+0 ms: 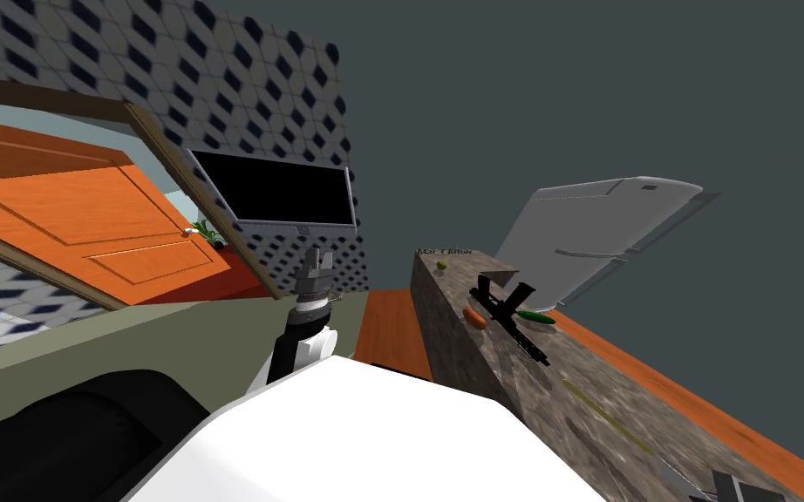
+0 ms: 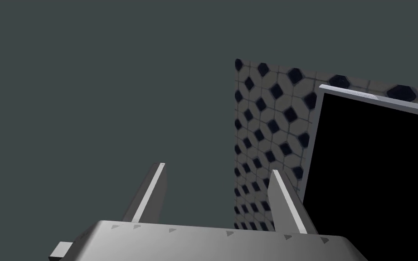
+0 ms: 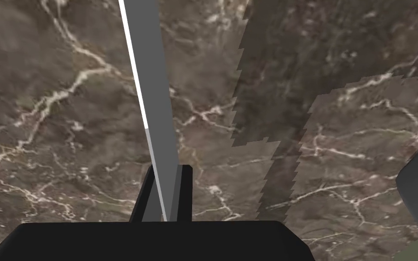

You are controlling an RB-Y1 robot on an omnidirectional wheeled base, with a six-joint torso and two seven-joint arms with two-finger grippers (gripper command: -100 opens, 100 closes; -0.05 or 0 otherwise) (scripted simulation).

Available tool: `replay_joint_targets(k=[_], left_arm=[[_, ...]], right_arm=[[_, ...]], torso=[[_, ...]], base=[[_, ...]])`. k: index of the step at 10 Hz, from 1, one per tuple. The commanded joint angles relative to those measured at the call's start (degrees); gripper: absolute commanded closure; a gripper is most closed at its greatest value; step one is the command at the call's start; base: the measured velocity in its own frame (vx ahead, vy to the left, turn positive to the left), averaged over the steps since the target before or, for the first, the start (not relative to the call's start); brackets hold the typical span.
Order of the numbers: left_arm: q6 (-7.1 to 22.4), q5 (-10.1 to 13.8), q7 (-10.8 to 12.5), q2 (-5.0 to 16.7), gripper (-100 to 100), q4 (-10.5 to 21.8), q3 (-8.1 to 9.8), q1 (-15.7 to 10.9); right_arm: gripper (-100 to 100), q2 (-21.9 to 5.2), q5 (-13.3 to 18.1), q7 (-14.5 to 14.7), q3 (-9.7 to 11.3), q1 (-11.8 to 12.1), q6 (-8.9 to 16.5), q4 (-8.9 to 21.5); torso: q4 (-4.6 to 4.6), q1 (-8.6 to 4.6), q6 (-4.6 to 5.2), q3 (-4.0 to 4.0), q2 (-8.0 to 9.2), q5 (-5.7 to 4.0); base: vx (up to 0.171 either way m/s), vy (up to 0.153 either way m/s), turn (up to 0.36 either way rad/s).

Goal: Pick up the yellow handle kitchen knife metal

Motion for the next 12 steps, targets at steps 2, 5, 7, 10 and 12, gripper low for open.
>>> replay_joint_targets(k=[2,5,7,10,12], left_arm=[[0.0,0.0,0.0,0.0,0,0.0,0.00,0.0],[0.0,0.0,0.0,0.0,0,0.0,0.00,0.0],[0.0,0.0,0.0,0.0,0,0.0,0.00,0.0],[0.0,0.0,0.0,0.0,0,0.0,0.00,0.0],[0.0,0.0,0.0,0.0,0,0.0,0.00,0.0]], right_arm=[[100,-2.8,-3.8,2.8,4.6,-2.6,2.2,-3.2],[100,-2.8,-8.8,2.8,9.8,-2.9,2.2,-3.2],[100,-2.8,-8.8,2.8,13.0,-2.9,2.2,-3.2],[100,-5.5,-15.2,5.5,18.5,-5.9,4.4,-6.2],[100,-5.5,-16.5,5.5,21.9,-5.9,4.4,-6.2]], torso=[[0.02,0.01,0.10,0.09,0.16,0.02],[0.03,0.05,-0.01,-0.01,-0.07,0.07],[0.06,0.06,0.12,0.12,0.18,0.08],[0.05,0.13,0.08,-0.01,-0.08,0.16],[0.06,0.15,0.06,0.09,0.11,0.15]], base=[[0.033,0.001,-0.167],[0.061,0.001,-0.042],[-0.003,0.000,0.001],[0.086,0.005,-0.169],[0.006,0.004,0.029]])
